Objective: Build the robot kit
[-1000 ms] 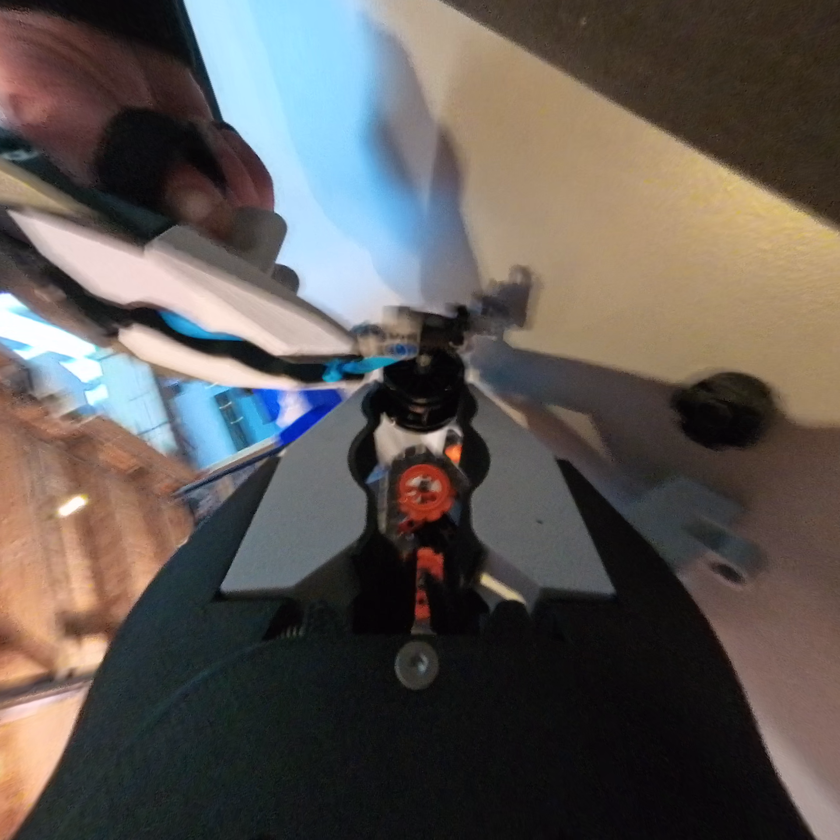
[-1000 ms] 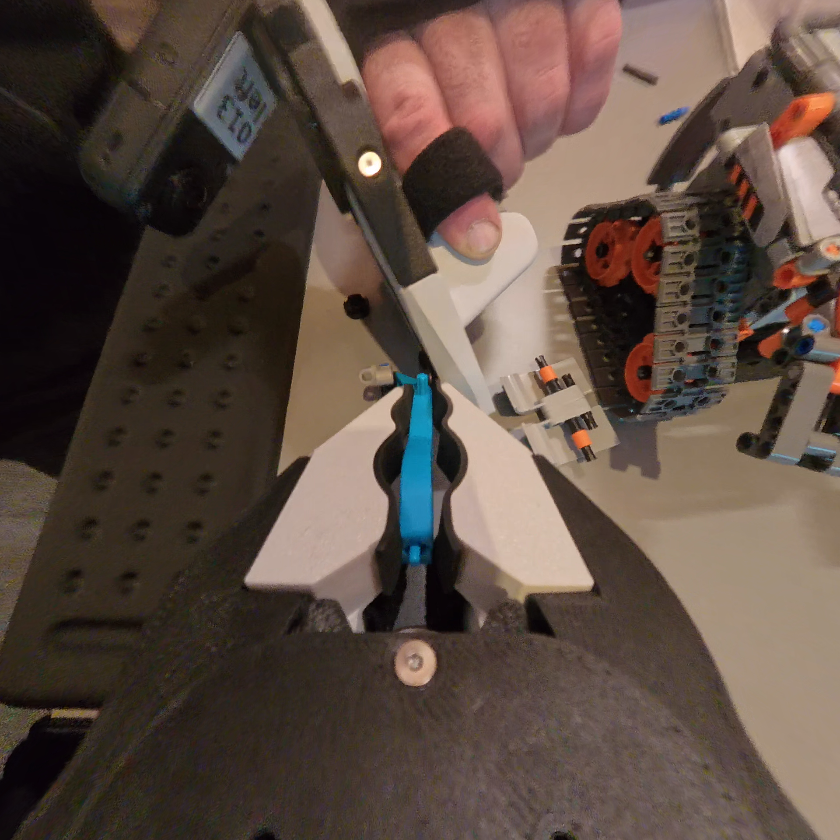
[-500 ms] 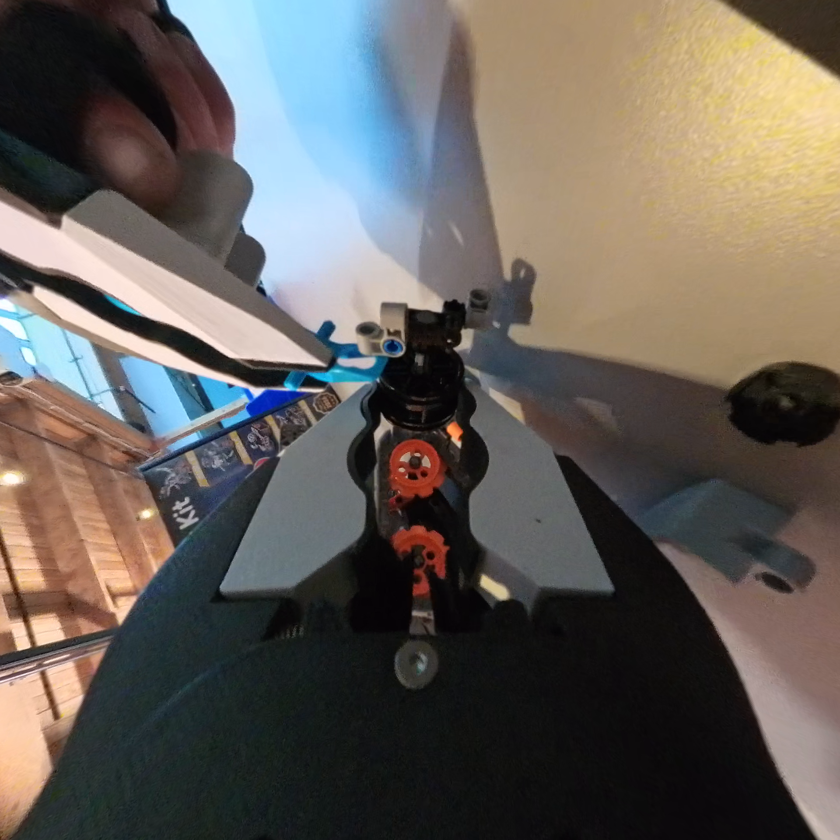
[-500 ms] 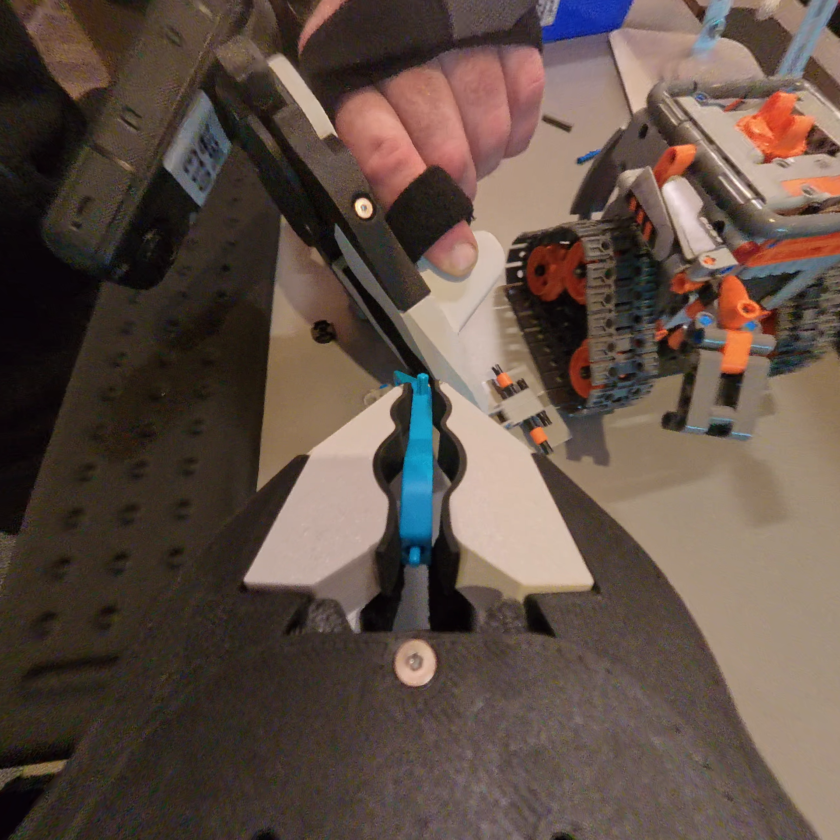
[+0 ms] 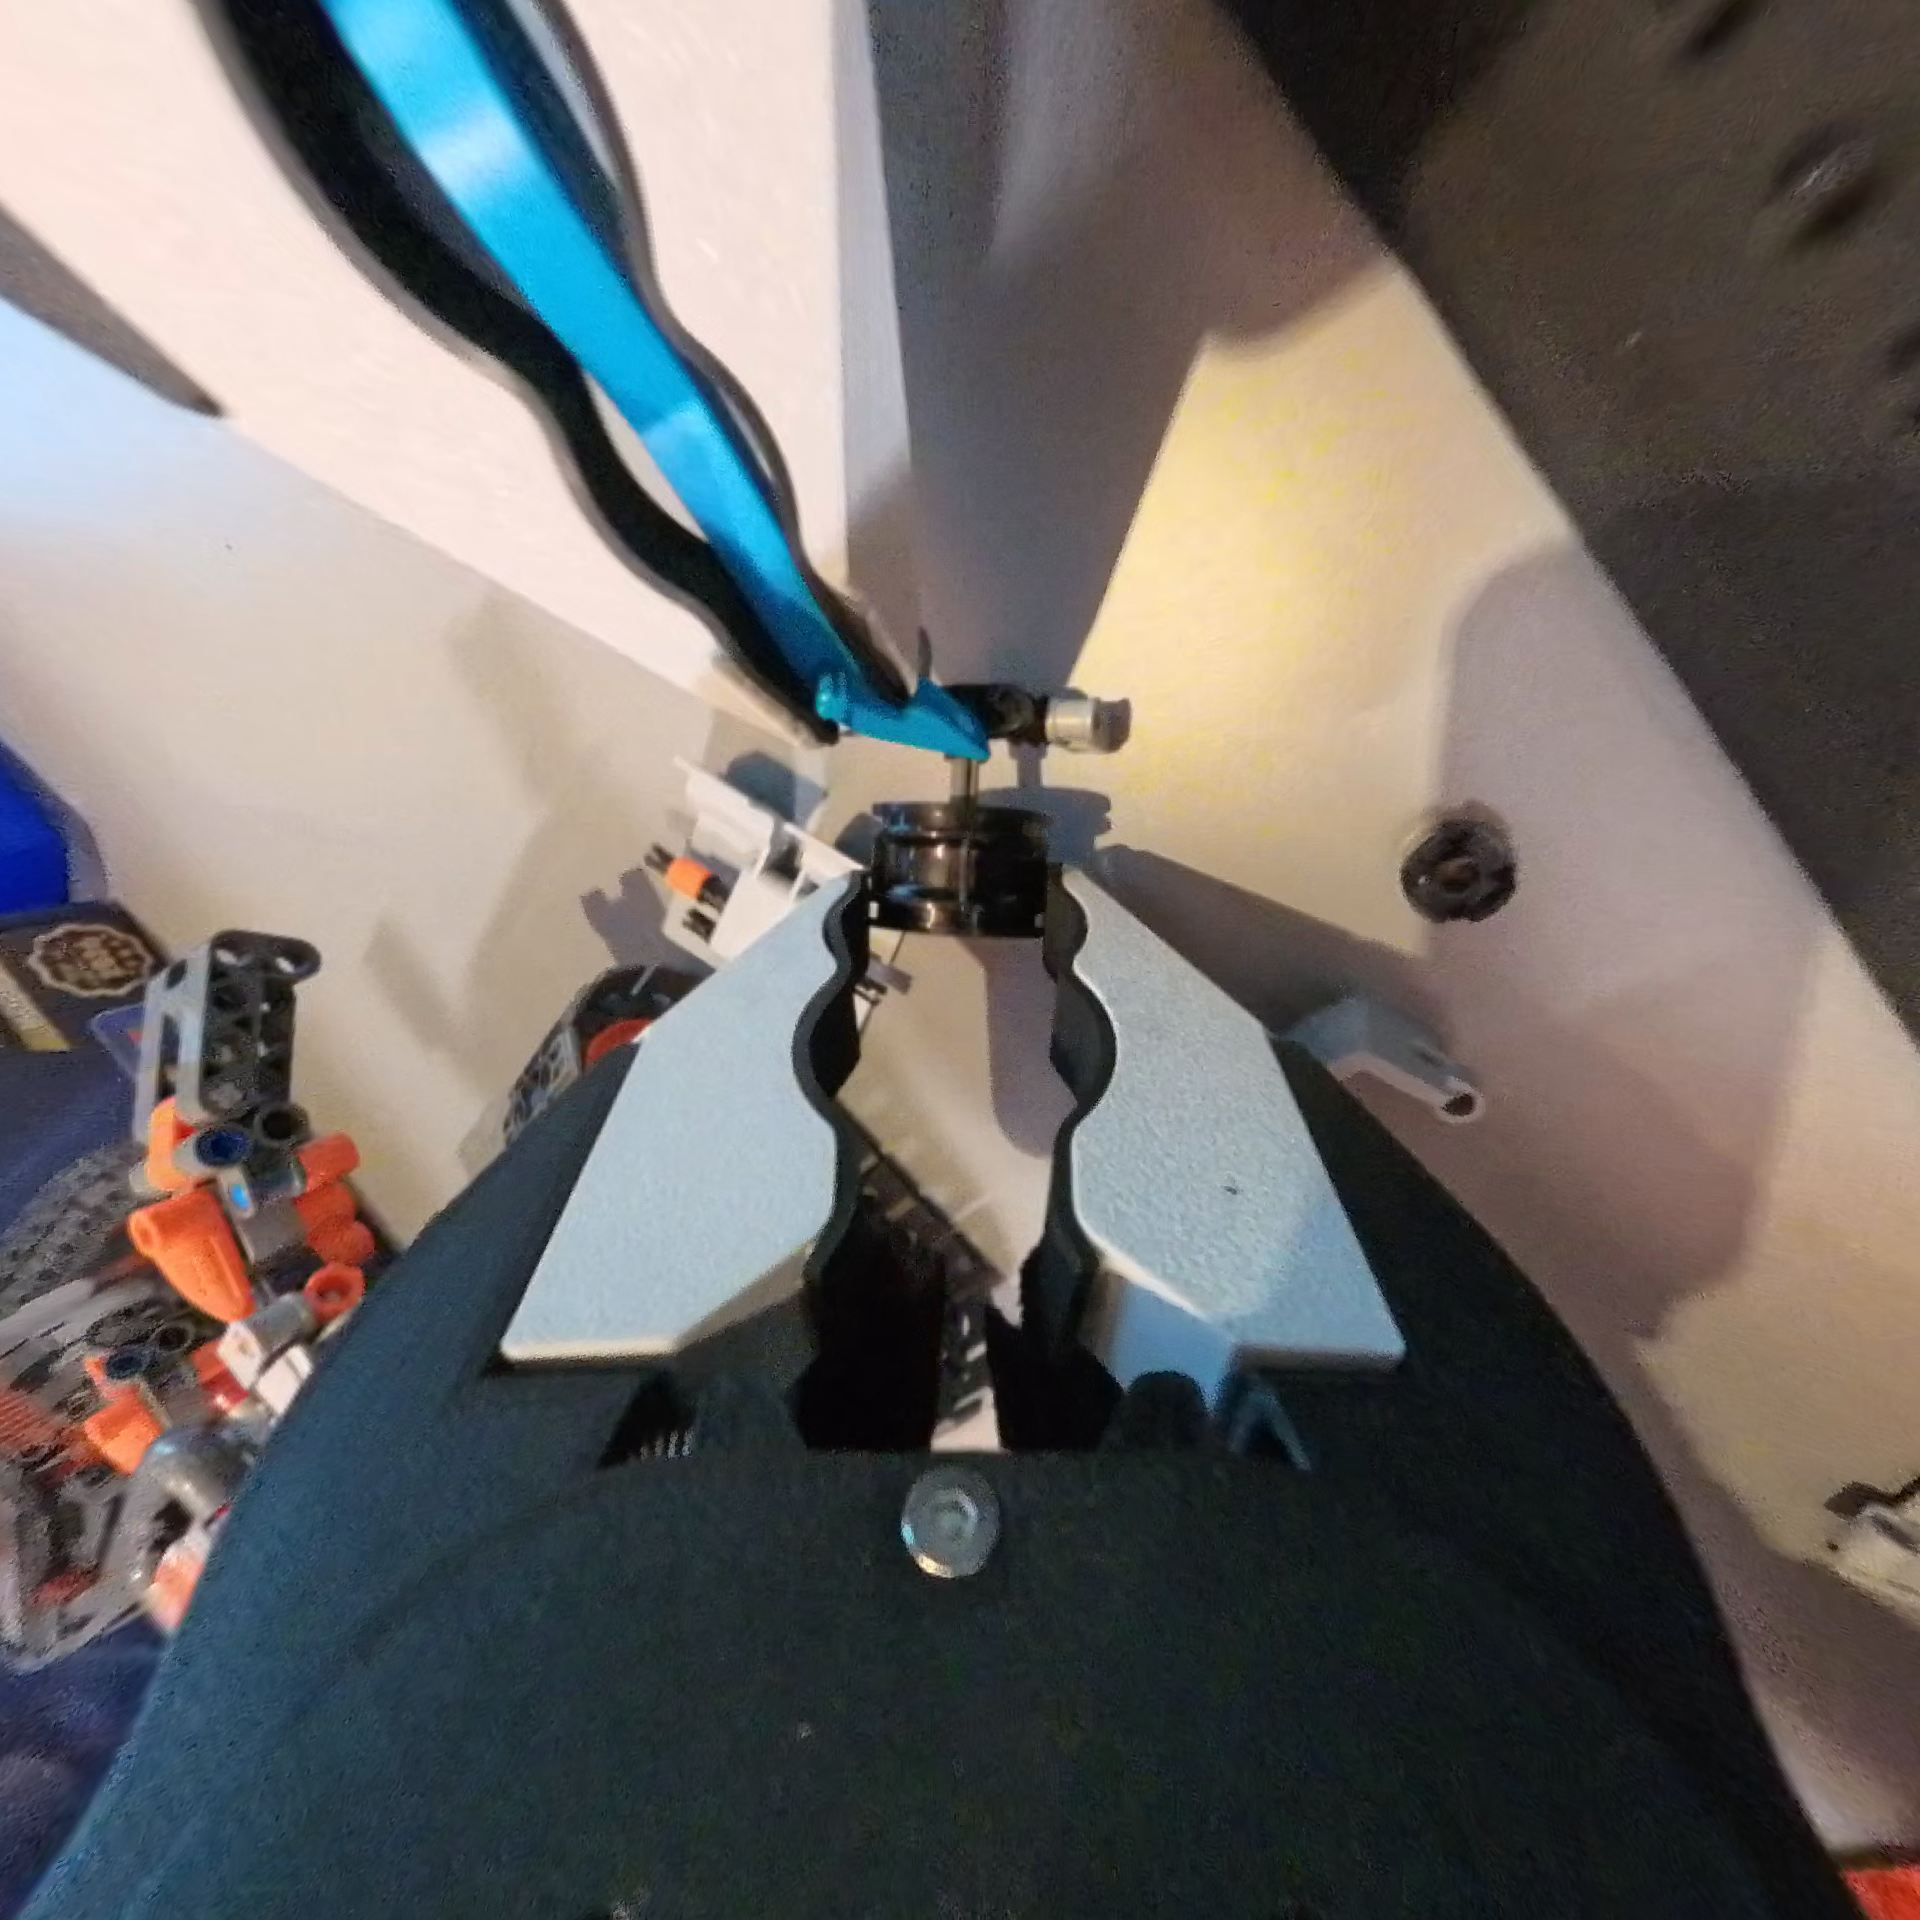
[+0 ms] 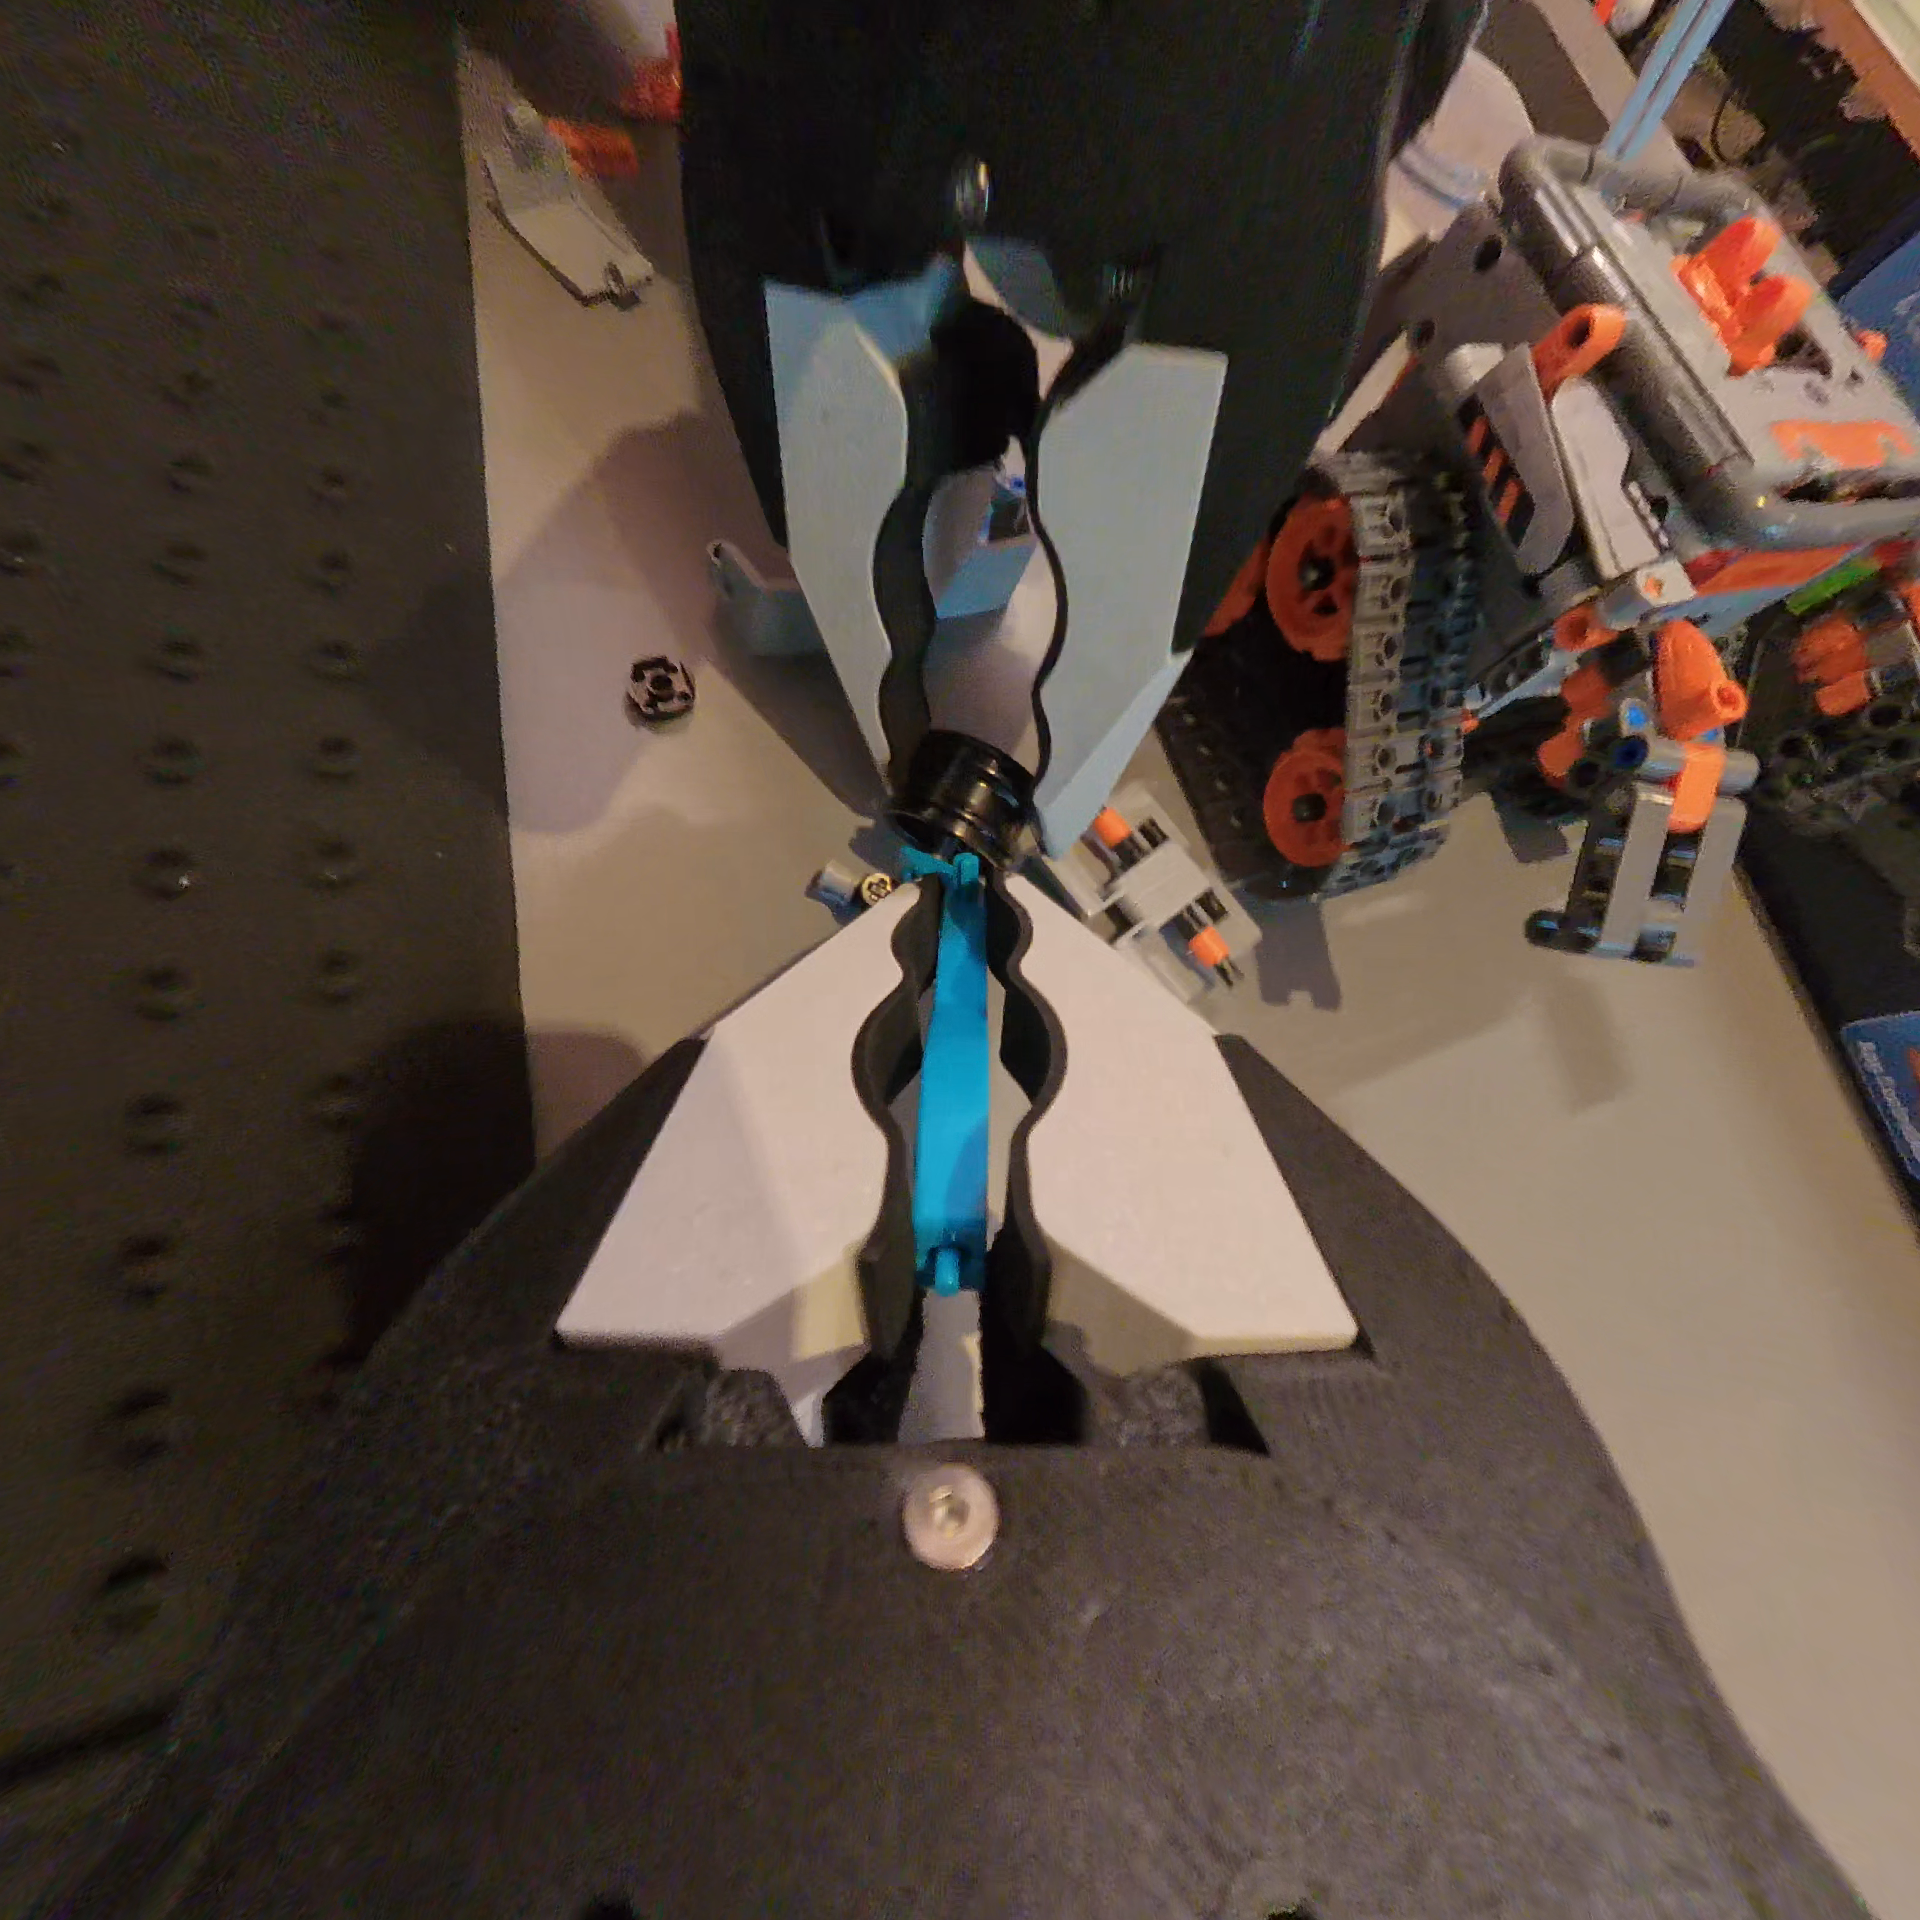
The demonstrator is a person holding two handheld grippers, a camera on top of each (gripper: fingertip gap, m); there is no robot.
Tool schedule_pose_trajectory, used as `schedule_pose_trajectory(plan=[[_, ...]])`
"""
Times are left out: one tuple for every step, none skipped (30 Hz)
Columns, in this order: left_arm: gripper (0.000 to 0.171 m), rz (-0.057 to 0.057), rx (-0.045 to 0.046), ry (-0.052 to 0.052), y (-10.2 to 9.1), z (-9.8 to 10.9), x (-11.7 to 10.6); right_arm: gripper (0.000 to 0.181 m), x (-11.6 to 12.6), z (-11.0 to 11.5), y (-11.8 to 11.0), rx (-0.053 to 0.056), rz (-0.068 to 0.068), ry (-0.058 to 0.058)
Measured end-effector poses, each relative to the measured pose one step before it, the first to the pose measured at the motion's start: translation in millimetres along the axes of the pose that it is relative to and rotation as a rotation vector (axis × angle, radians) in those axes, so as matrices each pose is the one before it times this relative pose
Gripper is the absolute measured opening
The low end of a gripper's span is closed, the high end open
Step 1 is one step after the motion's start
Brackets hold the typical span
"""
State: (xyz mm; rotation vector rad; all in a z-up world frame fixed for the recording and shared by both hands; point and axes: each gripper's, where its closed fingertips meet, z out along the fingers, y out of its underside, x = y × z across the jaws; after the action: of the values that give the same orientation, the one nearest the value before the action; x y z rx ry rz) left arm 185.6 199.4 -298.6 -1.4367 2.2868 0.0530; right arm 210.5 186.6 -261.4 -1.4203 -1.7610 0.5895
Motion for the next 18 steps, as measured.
schedule_pose_trajectory(plan=[[0.031,-0.0277,0.03000,0.0292,-4.03,-1.63,2.82,0.006,-0.17,-0.15,2.62,-0.0117,0.0009,0.0056],[0.031,-0.0357,0.02173,0.0448,-2.72,-0.53,4.85,0.006,-1.45,-0.88,-0.37,0.0067,0.0096,-0.0064],[0.031,-0.0332,0.02161,0.0127,-2.16,0.15,0.22,0.006,-1.10,-0.60,-0.60,0.0073,0.0122,-0.0064],[0.030,-0.0417,0.02853,0.0118,-2.78,0.45,-0.34,0.006,0.19,-0.10,1.40,-0.0053,0.0008,0.0054],[0.030,-0.0365,0.01590,0.0394,-0.48,1.49,3.99,0.006,-0.21,-0.38,0.98,-0.0016,0.0004,0.0036],[0.030,-0.0222,0.00303,0.0149,1.71,2.01,1.05,0.006,-1.05,-0.29,-0.58,0.0085,0.0020,-0.0025],[0.031,-0.0187,0.00129,-0.0030,1.79,1.92,-1.19,0.006,-0.08,0.07,0.33,0.0016,-0.0006,0.0046],[0.031,-0.0226,0.00870,0.0118,0.18,1.22,0.98,0.006,1.41,0.62,3.28,-0.0174,0.0039,0.0109],[0.031,-0.0157,0.01561,0.0159,-1.60,-0.22,1.63,0.006,1.05,0.79,3.45,-0.0145,0.0036,0.0077],[0.031,-0.0057,0.00542,-0.0045,-0.65,-0.14,-0.75,0.006,-0.28,0.76,1.66,-0.0016,0.0032,-0.0007],[0.030,-0.0007,-0.00229,-0.0090,0.05,0.18,-1.27,0.006,-0.42,0.68,0.64,-0.0028,-0.0064,0.0040],[0.031,-0.0019,-0.00219,0.0068,-0.16,0.58,1.21,0.006,-0.52,0.50,0.60,-0.0072,-0.0061,0.0033],[0.031,-0.0113,0.00572,0.0073,-1.34,0.29,0.43,0.006,-0.33,0.31,-0.28,0.0007,-0.0015,0.0013],[0.031,-0.0151,0.00656,0.0057,-1.39,0.50,-0.10,0.006,0.36,0.42,0.44,-0.0010,0.0012,0.0028],[0.031,-0.0092,0.00773,0.0056,-1.12,0.70,0.29,0.006,0.07,0.34,0.98,-0.0052,-0.0001,0.0002],[0.031,-0.0016,0.01158,0.0071,-1.62,0.58,1.11,0.006,-1.33,0.66,0.64,-0.0064,-0.0025,-0.0055],[0.031,-0.0040,0.00393,0.0028,-0.68,0.45,0.64,0.006,-0.25,0.72,0.49,-0.0076,-0.0062,0.0037],[0.031,-0.0094,-0.00129,-0.0009,-0.07,0.32,-0.01,0.006,0.01,0.51,0.62,-0.0113,-0.0008,0.0040]])
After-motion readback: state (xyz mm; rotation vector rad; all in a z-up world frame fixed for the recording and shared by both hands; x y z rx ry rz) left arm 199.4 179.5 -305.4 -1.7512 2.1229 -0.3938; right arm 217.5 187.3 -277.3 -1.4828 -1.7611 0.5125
